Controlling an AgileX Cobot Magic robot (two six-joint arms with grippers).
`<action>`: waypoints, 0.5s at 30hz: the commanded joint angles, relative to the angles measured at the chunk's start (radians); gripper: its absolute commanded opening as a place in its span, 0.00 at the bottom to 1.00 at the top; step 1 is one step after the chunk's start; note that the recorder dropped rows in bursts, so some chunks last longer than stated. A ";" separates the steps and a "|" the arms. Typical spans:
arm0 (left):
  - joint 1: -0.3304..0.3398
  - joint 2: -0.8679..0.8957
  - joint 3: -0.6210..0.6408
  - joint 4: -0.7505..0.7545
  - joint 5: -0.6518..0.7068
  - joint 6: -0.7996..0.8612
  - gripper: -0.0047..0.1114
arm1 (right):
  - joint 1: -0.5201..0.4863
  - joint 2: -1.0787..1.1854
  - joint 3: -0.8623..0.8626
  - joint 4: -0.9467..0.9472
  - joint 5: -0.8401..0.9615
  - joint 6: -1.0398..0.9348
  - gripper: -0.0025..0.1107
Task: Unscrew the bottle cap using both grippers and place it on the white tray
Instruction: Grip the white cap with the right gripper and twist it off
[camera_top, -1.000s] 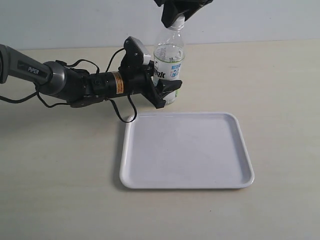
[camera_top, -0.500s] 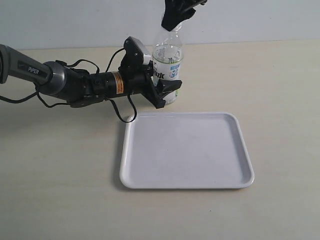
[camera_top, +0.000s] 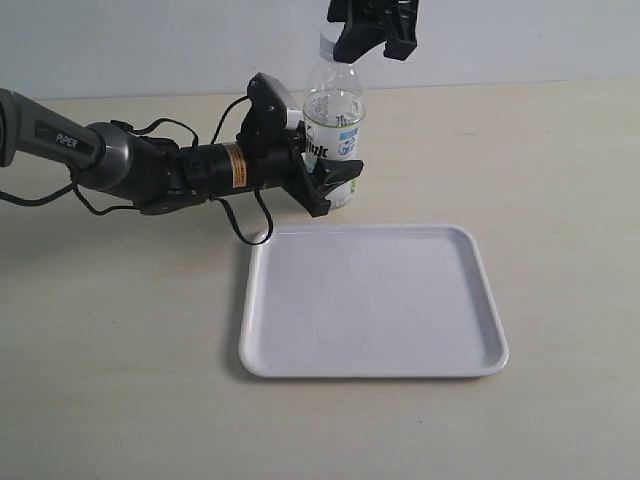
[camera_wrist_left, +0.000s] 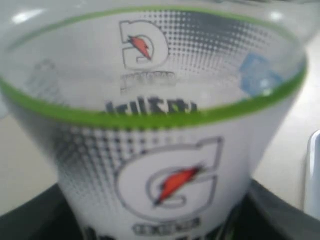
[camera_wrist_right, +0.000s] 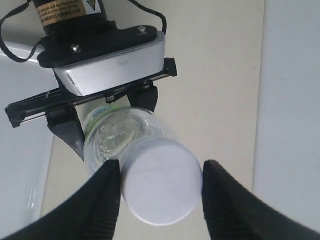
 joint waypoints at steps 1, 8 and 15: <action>-0.002 -0.011 -0.002 0.014 0.005 0.003 0.04 | 0.002 -0.001 -0.003 -0.029 -0.012 -0.054 0.03; -0.002 -0.011 -0.002 0.014 0.005 0.003 0.04 | 0.002 -0.001 -0.003 0.038 -0.012 0.011 0.40; -0.002 -0.011 -0.002 0.014 0.005 0.005 0.04 | 0.002 -0.001 -0.003 0.020 -0.024 0.086 0.60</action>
